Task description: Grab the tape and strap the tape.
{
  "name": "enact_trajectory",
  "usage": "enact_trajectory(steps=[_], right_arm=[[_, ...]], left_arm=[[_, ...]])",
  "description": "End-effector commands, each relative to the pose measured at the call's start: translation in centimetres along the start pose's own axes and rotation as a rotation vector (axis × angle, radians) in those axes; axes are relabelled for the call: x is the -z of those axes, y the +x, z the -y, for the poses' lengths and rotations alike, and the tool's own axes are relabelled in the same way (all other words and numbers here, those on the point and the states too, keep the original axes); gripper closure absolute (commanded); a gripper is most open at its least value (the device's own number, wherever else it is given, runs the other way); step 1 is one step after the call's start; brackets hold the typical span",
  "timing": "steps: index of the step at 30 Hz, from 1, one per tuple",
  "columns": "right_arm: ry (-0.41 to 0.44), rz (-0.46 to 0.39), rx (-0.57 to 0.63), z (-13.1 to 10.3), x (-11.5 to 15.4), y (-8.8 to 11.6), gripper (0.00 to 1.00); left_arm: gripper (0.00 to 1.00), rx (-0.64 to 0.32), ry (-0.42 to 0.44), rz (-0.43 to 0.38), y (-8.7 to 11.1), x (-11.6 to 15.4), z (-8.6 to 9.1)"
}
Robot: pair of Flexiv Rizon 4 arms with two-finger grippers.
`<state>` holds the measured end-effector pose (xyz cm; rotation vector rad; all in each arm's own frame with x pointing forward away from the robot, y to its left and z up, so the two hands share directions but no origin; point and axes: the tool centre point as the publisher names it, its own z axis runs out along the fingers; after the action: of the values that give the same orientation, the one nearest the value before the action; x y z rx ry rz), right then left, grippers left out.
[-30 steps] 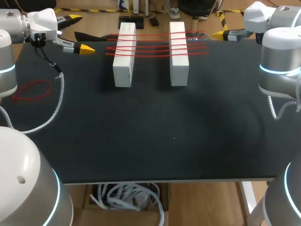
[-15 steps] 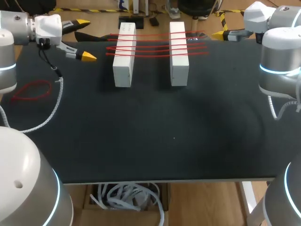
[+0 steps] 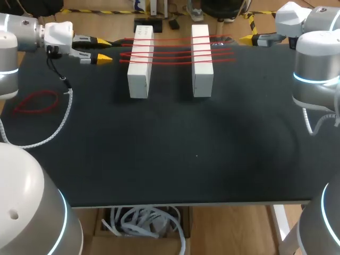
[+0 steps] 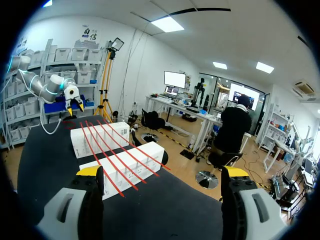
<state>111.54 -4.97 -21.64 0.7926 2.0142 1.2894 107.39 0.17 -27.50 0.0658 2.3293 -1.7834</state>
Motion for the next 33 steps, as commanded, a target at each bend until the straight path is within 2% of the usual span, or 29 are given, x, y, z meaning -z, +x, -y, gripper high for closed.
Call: enact_trajectory(steps=[1,5,9,14,22,28,33], right_arm=[[-0.001,0.000,0.000,0.0,0.0,0.0,0.00],[-0.001,0.000,0.000,0.0,0.0,0.0,0.00],[-0.001,0.000,0.000,0.0,0.0,0.0,0.00],[-0.001,0.000,0.000,0.0,0.0,0.0,0.00],[-0.001,0.000,0.000,0.0,0.0,0.0,0.00],[-0.001,0.000,0.000,0.0,0.0,0.0,0.00],[-0.001,0.000,0.000,0.0,0.0,0.0,0.00]], left_arm=[[0.56,0.007,0.016,-0.056,-0.6,-0.4,-1.1],[0.57,0.021,0.023,-0.064,-0.5,-0.8,-1.8],[0.64,0.038,0.025,-0.067,-0.2,-1.1,-2.5],[0.72,0.051,0.033,-0.074,-0.1,-1.6,-2.8],[0.75,0.058,0.042,-0.079,-0.2,-2.0,-3.2],[0.84,0.062,0.048,-0.084,-0.3,-2.3,-3.3],[0.85,0.062,0.054,-0.090,-0.3,-2.6,-3.3]])
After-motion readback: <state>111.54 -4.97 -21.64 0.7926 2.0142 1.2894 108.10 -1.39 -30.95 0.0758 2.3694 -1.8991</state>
